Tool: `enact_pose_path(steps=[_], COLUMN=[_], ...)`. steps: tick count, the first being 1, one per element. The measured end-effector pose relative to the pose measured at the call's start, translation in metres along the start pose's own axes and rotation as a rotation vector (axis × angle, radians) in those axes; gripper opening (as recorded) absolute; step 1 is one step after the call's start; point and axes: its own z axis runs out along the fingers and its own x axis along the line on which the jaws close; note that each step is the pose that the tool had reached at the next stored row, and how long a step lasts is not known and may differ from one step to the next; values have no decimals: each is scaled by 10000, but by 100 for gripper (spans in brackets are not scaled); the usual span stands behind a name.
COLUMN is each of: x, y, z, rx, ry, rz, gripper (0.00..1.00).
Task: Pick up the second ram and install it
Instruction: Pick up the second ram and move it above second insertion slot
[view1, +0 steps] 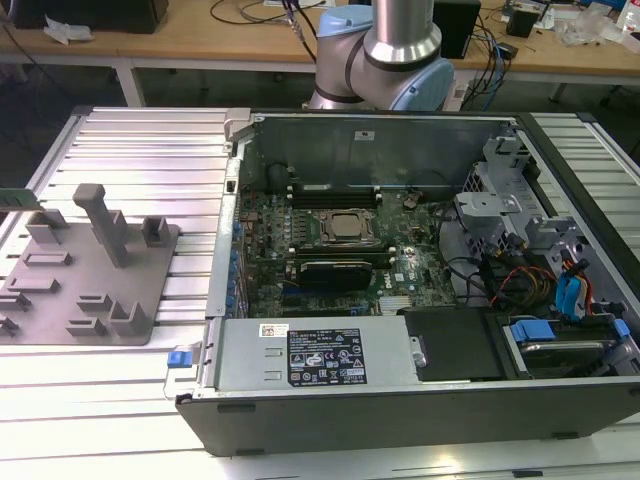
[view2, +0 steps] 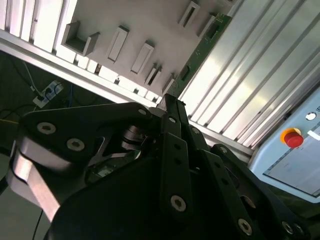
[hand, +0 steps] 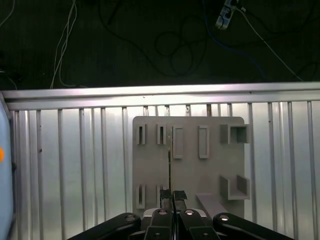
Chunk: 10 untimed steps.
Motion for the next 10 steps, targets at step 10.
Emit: enact_pose_path(steps=[10], x=[-10], y=[10], z=[-255], rx=[3], ry=[0], rz=[0], gripper=[9])
